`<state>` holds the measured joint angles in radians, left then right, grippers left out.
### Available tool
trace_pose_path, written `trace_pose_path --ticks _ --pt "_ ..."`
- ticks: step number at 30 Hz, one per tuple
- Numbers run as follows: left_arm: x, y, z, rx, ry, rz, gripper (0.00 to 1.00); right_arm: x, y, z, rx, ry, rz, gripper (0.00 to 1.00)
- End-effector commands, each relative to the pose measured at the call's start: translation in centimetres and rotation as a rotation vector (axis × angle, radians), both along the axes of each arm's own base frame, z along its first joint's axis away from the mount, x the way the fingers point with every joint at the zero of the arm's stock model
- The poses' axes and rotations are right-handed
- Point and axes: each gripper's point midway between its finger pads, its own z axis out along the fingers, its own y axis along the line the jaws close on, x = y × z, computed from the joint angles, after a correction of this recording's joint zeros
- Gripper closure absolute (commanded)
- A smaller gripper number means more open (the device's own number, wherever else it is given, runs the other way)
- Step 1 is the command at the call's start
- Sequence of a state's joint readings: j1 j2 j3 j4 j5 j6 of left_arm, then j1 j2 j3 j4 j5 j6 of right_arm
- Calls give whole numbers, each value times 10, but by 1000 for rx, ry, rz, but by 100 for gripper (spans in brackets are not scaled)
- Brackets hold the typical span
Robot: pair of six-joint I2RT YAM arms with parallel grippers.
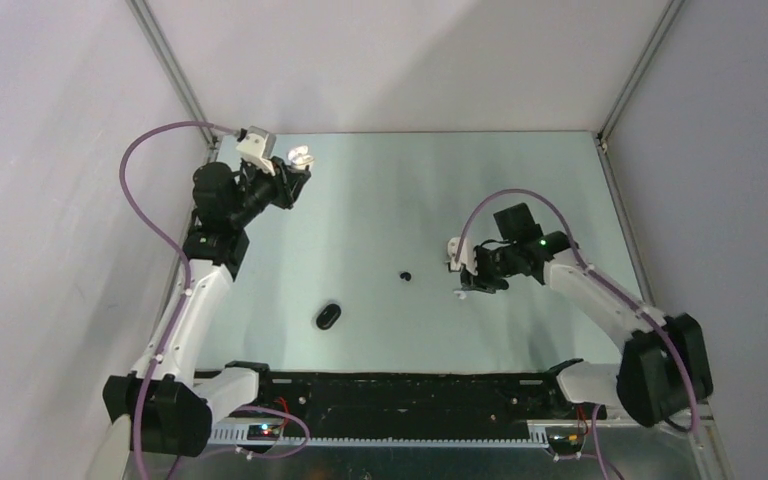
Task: Insert the wireless bluetooth earbuds into the charging case
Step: Adjust the earbud at the center of the board, then pick up the earbud from the center of the board.
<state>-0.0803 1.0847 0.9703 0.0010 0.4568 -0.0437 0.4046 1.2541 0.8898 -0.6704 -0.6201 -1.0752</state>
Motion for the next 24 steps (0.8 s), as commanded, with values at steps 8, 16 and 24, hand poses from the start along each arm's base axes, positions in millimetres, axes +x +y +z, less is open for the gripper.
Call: trace_pose_path --ticks 8,16,24 --pt "3 -6 20 16 -68 -28 100 12 11 -60 -125 -145 349 65" --pt "5 -5 17 17 -61 -20 100 15 8 -70 -158 -105 377 71" --pt "6 -4 17 22 -63 -15 100 14 -1 -80 -194 -44 391 70"
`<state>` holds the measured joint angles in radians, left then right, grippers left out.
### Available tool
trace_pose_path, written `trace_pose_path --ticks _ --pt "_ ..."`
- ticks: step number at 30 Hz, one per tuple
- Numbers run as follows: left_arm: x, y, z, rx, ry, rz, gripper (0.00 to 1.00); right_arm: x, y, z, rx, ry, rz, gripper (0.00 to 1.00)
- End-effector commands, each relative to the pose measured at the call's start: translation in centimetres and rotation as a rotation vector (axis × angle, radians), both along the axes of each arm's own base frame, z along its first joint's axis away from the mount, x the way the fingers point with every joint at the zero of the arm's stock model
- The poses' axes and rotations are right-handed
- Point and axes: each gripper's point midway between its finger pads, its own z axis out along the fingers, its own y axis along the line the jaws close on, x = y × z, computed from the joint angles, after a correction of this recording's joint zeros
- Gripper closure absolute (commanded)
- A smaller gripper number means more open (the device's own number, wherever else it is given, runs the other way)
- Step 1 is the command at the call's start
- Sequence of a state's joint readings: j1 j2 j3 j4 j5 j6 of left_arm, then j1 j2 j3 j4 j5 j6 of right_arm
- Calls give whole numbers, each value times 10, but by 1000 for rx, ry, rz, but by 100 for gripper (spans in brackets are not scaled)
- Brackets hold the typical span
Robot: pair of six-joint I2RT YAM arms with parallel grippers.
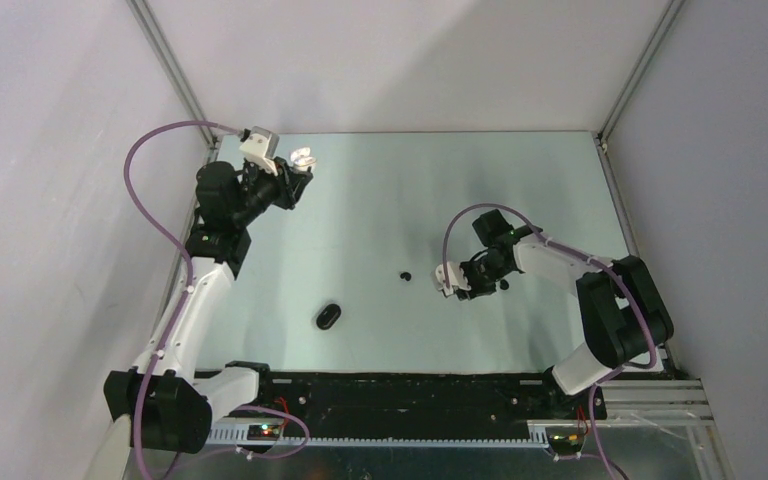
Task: Insert the wireless bluetooth earbuds into the charging case
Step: Pick up the earbud from the center of the board.
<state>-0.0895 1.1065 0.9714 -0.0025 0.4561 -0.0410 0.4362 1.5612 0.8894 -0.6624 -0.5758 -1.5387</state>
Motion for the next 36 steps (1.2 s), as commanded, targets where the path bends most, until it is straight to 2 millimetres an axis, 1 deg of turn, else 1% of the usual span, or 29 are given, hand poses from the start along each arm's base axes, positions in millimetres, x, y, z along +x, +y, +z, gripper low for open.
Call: trace_pose_path --ticks 1,8,18,27,33,36 --pt "2 -1 25 17 -86 -7 100 5 -3 2 -17 5 21 69" --pt "3 -1 24 16 -83 -8 100 3 -5 -1 -28 21 23 69" --pt "3 -5 24 15 -80 -19 100 -2 -4 -4 -19 61 15 64" --pt "0 -10 23 21 -79 -31 100 -9 -3 -6 -12 104 1 62" --pt "-2 -14 23 23 -78 -39 100 -3 -1 -9 -11 108 -43 63" --pt "-2 -15 22 26 -77 -41 100 1 -4 -21 -68 91 -69 65"
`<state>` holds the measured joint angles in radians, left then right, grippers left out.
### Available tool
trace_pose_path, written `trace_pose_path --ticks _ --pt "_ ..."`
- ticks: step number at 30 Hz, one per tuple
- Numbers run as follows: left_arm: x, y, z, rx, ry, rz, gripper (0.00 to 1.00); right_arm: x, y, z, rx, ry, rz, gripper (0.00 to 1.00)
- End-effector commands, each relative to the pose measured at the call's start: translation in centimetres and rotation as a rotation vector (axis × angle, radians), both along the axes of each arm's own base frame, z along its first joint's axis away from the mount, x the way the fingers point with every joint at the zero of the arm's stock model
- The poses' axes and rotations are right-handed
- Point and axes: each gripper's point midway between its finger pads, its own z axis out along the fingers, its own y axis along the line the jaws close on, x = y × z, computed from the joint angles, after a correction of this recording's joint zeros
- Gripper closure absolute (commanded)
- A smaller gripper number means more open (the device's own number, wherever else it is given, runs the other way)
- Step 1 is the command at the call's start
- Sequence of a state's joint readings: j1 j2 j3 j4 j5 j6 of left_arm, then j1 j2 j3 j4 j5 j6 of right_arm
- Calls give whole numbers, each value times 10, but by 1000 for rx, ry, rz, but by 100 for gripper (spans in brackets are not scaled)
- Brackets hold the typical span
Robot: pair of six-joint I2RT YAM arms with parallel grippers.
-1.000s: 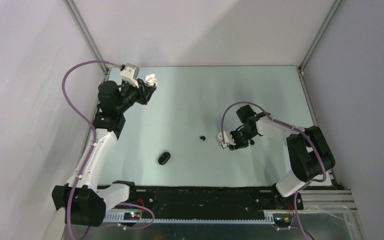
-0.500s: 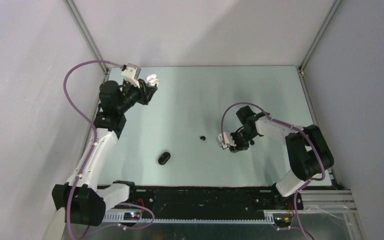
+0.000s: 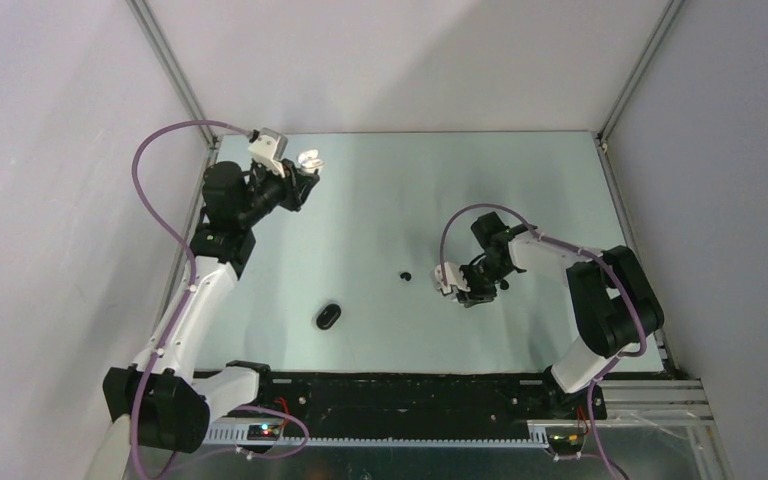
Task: Insert the wireless bluetooth earbuds into the charging case
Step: Pick up the earbud from the center of the board.
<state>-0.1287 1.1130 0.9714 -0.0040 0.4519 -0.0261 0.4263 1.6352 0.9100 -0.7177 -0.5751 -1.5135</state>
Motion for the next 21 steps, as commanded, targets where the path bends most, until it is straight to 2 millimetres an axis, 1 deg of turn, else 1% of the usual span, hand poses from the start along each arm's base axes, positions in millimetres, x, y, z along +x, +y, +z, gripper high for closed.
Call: trace_pose_path --ticks 1,5,7,8,9,10,11,12,13,14,15,16,17,18,19,20,21 --pt "0 -2 25 11 -74 -5 100 11 4 -7 -36 -12 -48 69" --pt "-1 -2 28 11 -80 -6 100 13 6 -4 -27 -2 -101 78" --pt "-1 -3 28 11 -81 -9 100 16 5 2 -26 -8 -130 83" --pt "-1 -3 27 27 -89 -15 100 15 3 7 -32 6 -150 85" --pt "-2 -4 25 33 -89 -22 100 19 4 14 -26 3 -164 88" --pt "-3 -7 24 47 -97 -39 100 14 -1 19 -39 45 -195 91" --pt "-4 -9 19 67 -100 -55 100 12 -1 31 -39 81 -215 92" --pt "-7 -13 16 76 -105 -88 100 21 3 49 -11 95 -260 95" --pt "-8 -16 9 112 -119 -118 100 10 0 56 -28 162 -288 97" --pt "-13 -22 7 129 -134 -167 100 18 7 76 2 189 -344 100" --pt "-17 -28 -2 165 -153 -219 100 6 5 85 -18 265 -372 100" --pt "-19 -31 -6 186 -169 -244 100 12 13 104 9 306 -424 100" --pt "-23 -37 -13 225 -195 -297 100 2 13 113 -9 373 -449 100" --pt "-23 -40 -18 243 -204 -319 100 5 21 128 13 422 -491 100" --pt "-27 -45 -24 277 -232 -364 100 -3 21 131 -19 504 -523 100" --pt "-26 -49 -29 296 -243 -384 100 0 30 148 9 549 -566 100" --pt "-28 -54 -37 331 -268 -419 100 -5 31 150 -28 655 -635 100"
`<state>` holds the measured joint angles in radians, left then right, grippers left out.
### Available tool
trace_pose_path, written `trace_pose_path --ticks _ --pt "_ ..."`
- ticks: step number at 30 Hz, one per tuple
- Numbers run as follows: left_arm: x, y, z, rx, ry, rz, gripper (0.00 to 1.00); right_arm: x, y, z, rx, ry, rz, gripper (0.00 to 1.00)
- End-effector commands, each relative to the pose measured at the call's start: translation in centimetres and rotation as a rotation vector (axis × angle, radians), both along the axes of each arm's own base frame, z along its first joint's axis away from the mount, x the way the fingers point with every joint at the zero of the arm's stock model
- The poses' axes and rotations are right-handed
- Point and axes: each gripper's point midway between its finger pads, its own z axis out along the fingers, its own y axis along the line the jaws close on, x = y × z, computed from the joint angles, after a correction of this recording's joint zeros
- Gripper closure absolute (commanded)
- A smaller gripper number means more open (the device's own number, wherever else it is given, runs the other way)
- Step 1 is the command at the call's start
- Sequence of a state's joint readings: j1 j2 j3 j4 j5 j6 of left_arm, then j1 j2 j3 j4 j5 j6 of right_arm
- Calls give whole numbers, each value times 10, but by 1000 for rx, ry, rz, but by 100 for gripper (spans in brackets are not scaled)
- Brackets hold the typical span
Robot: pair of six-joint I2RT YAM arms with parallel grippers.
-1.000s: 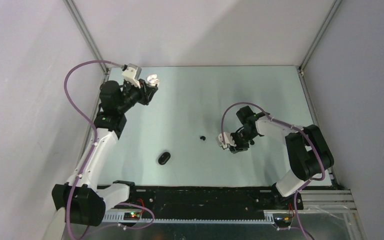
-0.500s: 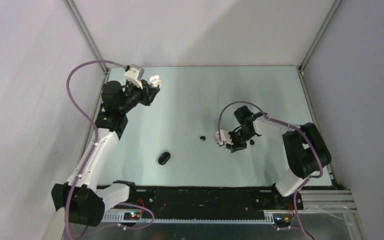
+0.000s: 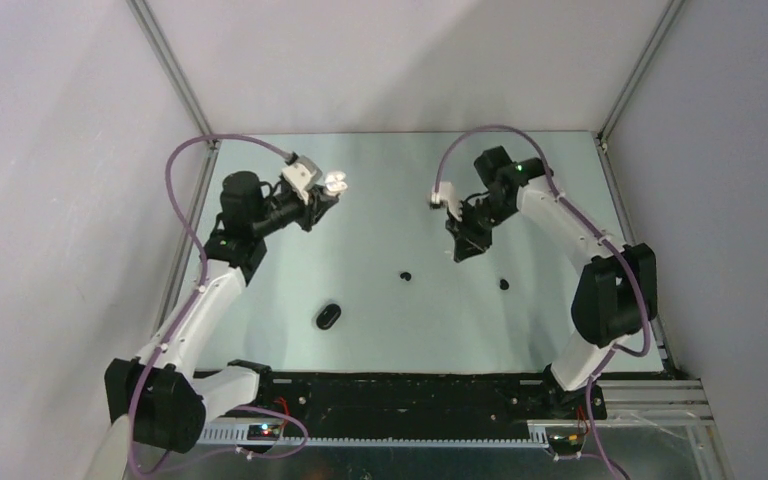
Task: Insert the wireless bluetooth earbuds into the charging case
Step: Pick up the earbud from the center of the board, then place the earbud at the center of the board.
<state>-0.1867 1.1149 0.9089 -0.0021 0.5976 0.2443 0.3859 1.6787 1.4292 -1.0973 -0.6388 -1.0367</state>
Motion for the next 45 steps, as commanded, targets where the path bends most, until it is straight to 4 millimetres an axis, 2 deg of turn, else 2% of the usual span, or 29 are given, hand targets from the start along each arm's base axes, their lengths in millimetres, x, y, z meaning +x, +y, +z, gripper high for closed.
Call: trace_pose_path --ticks 1,4,7,12,15,16,17,18,22,27,30,33,34,36,38,39,42,43,44,45 --pt "-7 -26 -13 143 -182 -201 100 -43 18 40 35 485 -236 100" --pt "-11 -44 -29 186 -245 -266 100 -43 28 53 72 602 -349 100" --pt "-14 -63 -31 180 -306 -313 100 -43 34 66 105 705 -408 100" --pt "-35 -97 -38 129 -313 -432 100 -35 37 90 175 932 -573 100" --pt "-46 -110 -44 61 -267 -490 100 -28 45 105 262 1074 -625 100" --pt "-46 -113 -44 45 -271 -503 100 -29 48 111 277 1177 -660 100" --pt "-51 -116 -46 25 -259 -530 100 -24 51 113 307 1191 -658 100" --pt "-51 -119 -47 17 -269 -543 100 -23 53 119 309 1293 -694 100" --pt "-52 -130 -53 -11 -247 -589 100 -13 63 133 340 1282 -664 100" --pt "-53 -145 -48 -68 -186 -655 100 -12 78 141 343 1261 -621 100" --pt "-52 -151 -46 -108 -116 -663 100 -10 78 134 325 1240 -644 100" --pt "-42 -155 -42 -221 90 -619 100 -7 73 126 321 1231 -672 100" --pt "-45 -156 -39 -265 169 -620 100 -5 71 122 313 1213 -690 100" --pt "-45 -156 -38 -298 219 -632 100 -2 62 113 295 1156 -731 100" --pt "-46 -156 -41 -311 251 -627 100 7 47 98 271 1034 -772 100" --pt "-44 -155 -44 -315 267 -616 100 12 38 84 234 928 -782 100" --pt "-28 -144 -53 -359 344 -501 100 14 14 55 138 689 -748 100" --pt "-23 -140 -56 -371 363 -474 100 13 3 38 65 631 -762 100" --pt "-15 -131 -59 -399 400 -415 100 11 0 30 30 548 -707 100" --pt "-11 -126 -59 -412 412 -389 100 7 -13 7 -68 491 -721 100"
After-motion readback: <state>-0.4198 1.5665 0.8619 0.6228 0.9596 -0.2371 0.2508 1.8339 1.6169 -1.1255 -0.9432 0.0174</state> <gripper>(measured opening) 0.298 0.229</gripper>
